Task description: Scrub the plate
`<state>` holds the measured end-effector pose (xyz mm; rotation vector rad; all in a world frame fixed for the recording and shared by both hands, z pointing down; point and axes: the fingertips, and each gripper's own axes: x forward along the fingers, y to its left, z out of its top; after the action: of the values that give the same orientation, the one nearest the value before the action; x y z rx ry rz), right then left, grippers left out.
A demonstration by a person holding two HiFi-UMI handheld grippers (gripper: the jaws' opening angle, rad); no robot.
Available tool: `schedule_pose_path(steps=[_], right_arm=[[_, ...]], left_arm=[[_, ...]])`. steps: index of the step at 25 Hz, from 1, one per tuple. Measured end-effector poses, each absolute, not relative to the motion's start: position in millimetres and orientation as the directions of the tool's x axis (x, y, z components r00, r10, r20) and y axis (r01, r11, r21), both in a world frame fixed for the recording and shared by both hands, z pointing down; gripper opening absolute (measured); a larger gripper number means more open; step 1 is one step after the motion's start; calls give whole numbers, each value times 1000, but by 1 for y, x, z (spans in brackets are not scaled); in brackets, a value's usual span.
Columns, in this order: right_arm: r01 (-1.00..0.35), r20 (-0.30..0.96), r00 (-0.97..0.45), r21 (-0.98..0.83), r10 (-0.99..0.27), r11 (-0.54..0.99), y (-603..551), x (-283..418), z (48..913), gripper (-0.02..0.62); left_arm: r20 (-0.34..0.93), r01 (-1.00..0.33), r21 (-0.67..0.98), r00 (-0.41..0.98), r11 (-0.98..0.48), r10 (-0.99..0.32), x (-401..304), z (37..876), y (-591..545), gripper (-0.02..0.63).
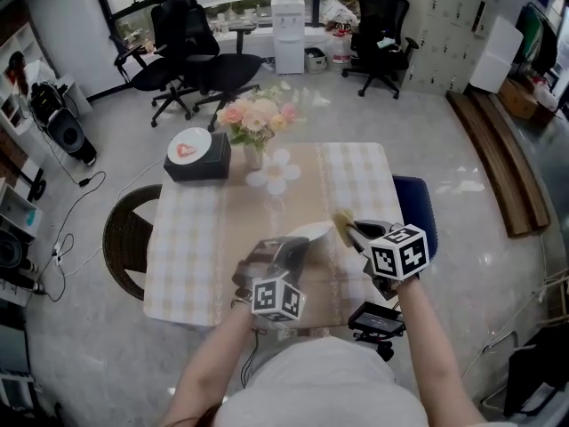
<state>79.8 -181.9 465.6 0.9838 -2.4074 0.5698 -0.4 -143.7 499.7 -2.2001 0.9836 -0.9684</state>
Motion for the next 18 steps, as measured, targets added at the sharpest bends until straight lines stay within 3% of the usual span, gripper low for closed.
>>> schedule_pose_path(steps=[4,11,14,18], right_arm=[[-746,530,-635,-232,-561,624,-182,83,460,40],[-758,487,-640,-275,-594,591,-182,77,456,40],[-763,487,-635,-275,-600,585,-180,74,459,40],[-769,487,-630,-280,-605,575,-180,73,461,40]], left_arm=[[370,-556,-577,475,-598,-798,-13,487,-149,21],[333,-789,-218,493,-575,-804,-38,485,-155,21],[288,-858,37,499,-512,-817,-56,486,-159,21],[242,-841,356,504,-407,-829,-72,499,-158,21]])
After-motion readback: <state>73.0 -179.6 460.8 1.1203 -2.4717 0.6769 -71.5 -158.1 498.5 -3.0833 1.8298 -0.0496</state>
